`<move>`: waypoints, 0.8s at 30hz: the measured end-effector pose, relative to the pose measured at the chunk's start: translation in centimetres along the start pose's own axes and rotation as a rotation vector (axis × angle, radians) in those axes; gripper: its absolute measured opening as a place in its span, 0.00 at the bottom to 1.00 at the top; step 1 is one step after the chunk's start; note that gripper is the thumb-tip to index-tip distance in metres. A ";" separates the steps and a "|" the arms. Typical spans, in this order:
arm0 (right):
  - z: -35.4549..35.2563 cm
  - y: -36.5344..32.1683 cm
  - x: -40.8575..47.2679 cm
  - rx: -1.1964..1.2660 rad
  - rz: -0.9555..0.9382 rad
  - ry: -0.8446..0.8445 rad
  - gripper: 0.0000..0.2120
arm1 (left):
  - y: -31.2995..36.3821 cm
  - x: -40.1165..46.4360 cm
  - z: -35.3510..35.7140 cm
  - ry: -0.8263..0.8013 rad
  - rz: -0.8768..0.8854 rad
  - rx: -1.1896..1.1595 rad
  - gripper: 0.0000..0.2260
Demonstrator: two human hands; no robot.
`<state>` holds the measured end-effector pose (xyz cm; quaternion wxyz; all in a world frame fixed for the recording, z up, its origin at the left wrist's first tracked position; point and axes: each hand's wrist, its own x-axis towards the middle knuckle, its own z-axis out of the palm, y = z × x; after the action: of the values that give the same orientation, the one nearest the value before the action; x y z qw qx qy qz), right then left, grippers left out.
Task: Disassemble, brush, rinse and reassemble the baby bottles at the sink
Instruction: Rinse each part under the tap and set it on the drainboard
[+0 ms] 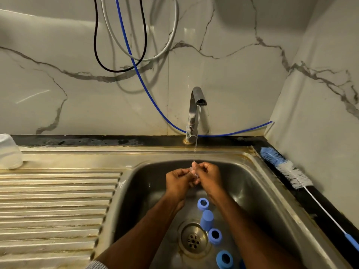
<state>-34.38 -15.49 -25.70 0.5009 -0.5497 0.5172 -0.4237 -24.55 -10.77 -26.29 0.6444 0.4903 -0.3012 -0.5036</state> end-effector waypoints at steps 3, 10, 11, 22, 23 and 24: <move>1.3 -0.3 0.2 -0.109 0.049 0.169 0.15 | -0.3 -0.2 -0.3 -0.013 0.278 0.409 0.03; -0.3 -0.3 0.3 0.246 0.055 -0.082 0.09 | 0.7 -0.3 0.5 -0.018 -0.152 -0.180 0.06; -0.2 -0.2 0.2 0.249 0.027 -0.102 0.08 | 0.9 -0.2 0.6 0.003 -0.170 -0.229 0.07; 0.7 0.0 1.4 -0.122 0.100 0.108 0.15 | -0.9 0.8 -0.3 0.022 0.390 0.537 0.06; 0.6 -0.1 1.2 -0.029 0.122 0.050 0.12 | -0.9 1.0 -0.5 0.056 0.323 0.434 0.05; 0.6 -0.4 1.1 0.046 0.124 0.001 0.08 | -1.0 1.2 -0.7 0.080 0.236 0.330 0.04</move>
<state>-33.67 -16.57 -25.49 0.5383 -0.5046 0.5408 -0.4039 -23.92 -11.72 -27.54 0.6212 0.5701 -0.4093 -0.3486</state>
